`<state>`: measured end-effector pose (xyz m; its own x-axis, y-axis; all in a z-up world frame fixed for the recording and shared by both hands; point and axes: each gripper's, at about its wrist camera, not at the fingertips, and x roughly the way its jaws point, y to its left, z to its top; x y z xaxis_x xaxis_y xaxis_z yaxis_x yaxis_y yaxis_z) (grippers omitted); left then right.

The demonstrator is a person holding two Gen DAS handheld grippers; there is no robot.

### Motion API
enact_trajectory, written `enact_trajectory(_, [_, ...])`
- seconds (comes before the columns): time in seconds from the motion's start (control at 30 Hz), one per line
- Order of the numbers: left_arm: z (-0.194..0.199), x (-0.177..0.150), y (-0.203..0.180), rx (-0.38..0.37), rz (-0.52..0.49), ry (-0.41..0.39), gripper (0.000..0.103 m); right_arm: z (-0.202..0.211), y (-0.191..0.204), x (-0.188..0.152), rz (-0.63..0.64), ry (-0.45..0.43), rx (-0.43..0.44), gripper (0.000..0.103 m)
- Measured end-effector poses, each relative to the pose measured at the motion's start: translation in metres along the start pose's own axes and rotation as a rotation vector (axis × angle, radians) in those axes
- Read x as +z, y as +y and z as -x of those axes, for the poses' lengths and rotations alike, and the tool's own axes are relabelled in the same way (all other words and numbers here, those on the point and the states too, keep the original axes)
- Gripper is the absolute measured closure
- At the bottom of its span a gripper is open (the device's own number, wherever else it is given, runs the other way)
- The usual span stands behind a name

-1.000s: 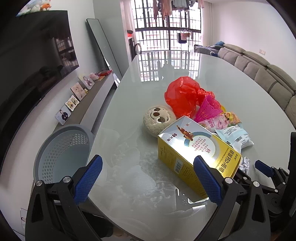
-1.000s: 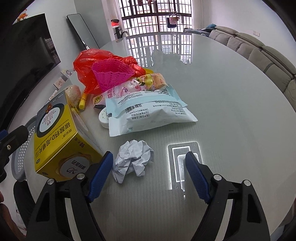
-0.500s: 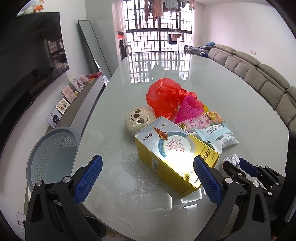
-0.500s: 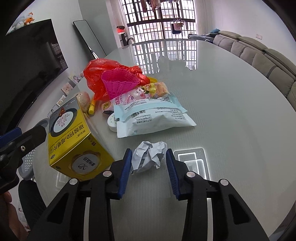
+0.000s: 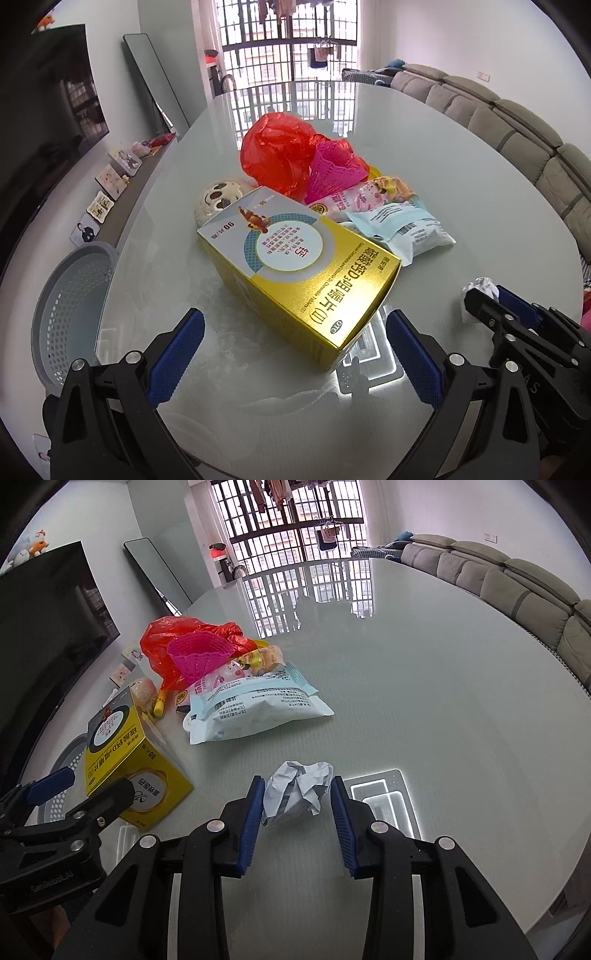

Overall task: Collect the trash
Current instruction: 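Grasp the yellow medicine box with the left gripper while the right gripper holds the paper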

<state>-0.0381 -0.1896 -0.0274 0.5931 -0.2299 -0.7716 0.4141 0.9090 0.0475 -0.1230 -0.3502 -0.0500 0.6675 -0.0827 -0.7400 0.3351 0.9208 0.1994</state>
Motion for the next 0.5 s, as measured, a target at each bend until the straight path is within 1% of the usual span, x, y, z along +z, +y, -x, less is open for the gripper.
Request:
enact_trajectory(0.23, [0.003, -0.004, 0.018, 0.036, 0.047, -0.016, 0.006, 0.003, 0.005, 0.0, 0.014, -0.003, 0.007, 0.067])
enact_trajectory(0.5, [0.015, -0.011, 0.051, 0.095, 0.1, -0.04, 0.006, 0.004, 0.029, 0.002, 0.05, -0.009, 0.024, 0.067])
